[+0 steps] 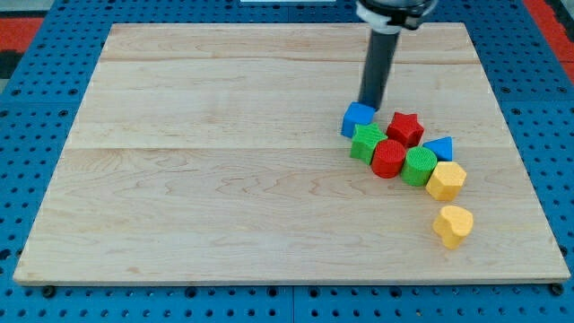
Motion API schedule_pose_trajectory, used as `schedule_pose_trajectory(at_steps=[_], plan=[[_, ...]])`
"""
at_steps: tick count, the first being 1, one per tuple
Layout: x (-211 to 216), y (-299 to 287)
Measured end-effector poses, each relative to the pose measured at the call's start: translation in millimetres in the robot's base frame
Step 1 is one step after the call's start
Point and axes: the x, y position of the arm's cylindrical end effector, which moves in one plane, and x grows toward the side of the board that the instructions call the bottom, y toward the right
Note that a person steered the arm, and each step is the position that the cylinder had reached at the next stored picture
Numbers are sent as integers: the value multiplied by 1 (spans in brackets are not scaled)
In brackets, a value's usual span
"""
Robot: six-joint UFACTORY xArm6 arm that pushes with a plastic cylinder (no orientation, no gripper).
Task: Keep blue cube green circle with yellow hexagon in a diagonal line
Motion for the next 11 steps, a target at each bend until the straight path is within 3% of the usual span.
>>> schedule_pose_trajectory(at_steps=[1,2,4,5,6,7,9,11], plan=[[-39,-21],[-44,-51],[25,-77],[32,-71],[2,-67],[3,-27],[79,31],[102,55]])
